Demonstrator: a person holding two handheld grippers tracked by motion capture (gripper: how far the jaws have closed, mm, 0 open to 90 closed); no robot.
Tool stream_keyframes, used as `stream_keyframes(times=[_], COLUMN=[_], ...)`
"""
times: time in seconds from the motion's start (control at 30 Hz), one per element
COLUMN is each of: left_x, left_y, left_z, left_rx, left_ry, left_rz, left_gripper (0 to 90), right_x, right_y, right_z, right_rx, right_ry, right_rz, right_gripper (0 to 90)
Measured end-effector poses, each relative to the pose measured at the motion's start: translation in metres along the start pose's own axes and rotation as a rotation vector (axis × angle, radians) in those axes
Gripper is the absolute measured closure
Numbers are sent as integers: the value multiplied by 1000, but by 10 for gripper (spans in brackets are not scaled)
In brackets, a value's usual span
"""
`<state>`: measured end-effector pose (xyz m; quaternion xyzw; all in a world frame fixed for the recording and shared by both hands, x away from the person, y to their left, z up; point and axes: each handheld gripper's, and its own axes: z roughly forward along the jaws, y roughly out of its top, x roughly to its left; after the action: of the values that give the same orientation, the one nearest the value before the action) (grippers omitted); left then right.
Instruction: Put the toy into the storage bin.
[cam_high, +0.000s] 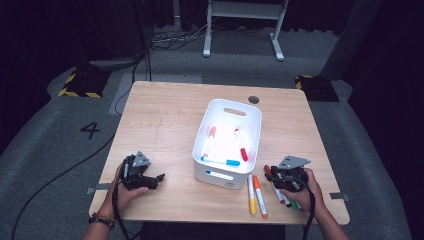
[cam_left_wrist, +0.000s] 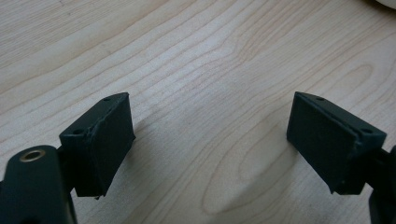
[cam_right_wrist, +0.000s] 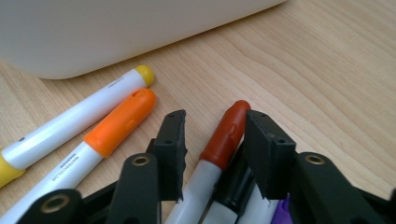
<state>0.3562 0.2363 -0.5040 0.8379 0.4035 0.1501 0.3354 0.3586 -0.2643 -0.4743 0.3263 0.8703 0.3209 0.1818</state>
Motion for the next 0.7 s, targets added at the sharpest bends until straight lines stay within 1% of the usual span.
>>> stream_keyframes(times=[0.07, 0.1, 0.13, 0.17, 0.23, 0.3, 0.33, 0.4, 0.53, 0.57, 0.6, 0.7], left_x=[0, 0, 0, 0, 0, 0, 0, 0, 0, 0, 0, 0], left_y=[0, 0, 0, 0, 0, 0, 0, 0, 0, 0, 0, 0], left_z=[0, 0, 0, 0, 0, 0, 0, 0, 0, 0, 0, 0], left_rx=[0, 0, 0, 1, 0, 1, 1, 0, 1, 1, 1, 0], left_ry=[0, 0, -4, -5, -5, -4, -4, -4, -5, -5, -5, 0], left_rz=[0, 0, 0, 0, -2, 0, 0, -1, 0, 0, 0, 0], left_gripper=[149, 149, 149, 150, 149, 149, 149, 149, 149, 149, 149, 150], right_x=[-1, 0, -1, -1, -1, 0, 1, 2, 2, 2, 2, 2], right_y=[-1, -2, -3, -3, -3, -3, -4, -3, -1, -1, -1, 0], right_z=[3, 4, 6, 6, 8, 10, 11, 14, 15, 16, 16, 17], right_rx=[1, 8, 13, 18, 18, 31, 34, 48, 51, 48, 48, 52], right_ry=[10, 6, 6, 14, 15, 27, 25, 30, 40, 44, 49, 45], right_rz=[-5, 8, 11, 15, 19, 13, 17, 31, 52, 60, 81, 96], right_gripper=[615, 626, 630, 630, 633, 634, 636, 654, 686, 696, 710, 737])
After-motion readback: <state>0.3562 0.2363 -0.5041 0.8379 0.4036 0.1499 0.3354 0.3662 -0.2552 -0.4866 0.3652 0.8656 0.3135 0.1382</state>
